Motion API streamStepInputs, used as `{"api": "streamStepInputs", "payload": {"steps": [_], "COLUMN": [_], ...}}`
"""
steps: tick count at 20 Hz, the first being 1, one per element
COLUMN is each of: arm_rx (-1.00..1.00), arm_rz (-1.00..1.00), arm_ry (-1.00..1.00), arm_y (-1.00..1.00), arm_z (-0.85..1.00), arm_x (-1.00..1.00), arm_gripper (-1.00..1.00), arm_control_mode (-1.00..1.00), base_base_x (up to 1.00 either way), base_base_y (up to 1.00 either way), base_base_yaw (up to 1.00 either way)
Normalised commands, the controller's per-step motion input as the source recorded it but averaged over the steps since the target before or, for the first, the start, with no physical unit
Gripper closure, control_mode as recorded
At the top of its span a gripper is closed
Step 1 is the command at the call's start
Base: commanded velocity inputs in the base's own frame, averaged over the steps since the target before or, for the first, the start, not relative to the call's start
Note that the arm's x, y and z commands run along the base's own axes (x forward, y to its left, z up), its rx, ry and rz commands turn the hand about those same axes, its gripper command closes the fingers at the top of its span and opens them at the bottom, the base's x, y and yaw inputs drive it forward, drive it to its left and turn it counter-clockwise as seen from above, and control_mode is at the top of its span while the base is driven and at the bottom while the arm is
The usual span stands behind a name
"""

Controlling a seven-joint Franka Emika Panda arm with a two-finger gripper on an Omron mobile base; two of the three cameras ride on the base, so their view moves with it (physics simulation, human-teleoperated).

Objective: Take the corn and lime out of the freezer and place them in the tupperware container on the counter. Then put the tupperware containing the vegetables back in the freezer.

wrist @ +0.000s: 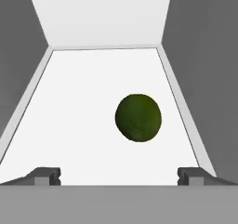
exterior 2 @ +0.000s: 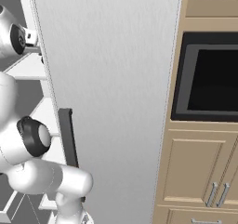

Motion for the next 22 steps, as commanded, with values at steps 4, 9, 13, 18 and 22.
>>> {"api": "streamStepInputs", "payload": {"steps": [4,9,13,18,22], "arm_rx": [-0.09,-0.09,-0.10,-0.08,-0.07], "arm_rz": [-0.04,-0.03,-0.04,-0.03,-0.03], "arm_ry": [0.07,0.04,0.00,0.00,0.00], "arm_y": [0.00,0.00,0.00,0.00,-0.03], "arm_z": [-0.22,-0.17,-0.11,-0.11,-0.15], "arm_x": [0.31,0.27,0.11,0.22,0.16], "arm_gripper": [-1.00,-1.00,-1.00,-1.00,-1.00], "arm_control_mode": [-1.00,-1.00,-1.00,-1.00,-1.00], "base_base_x": [0.00,0.00,0.00,0.00,0.00], "base_base_y": [0.00,0.00,0.00,0.00,0.00], "base_base_yaw": [0.00,0.00,0.00,0.00,0.00]}}
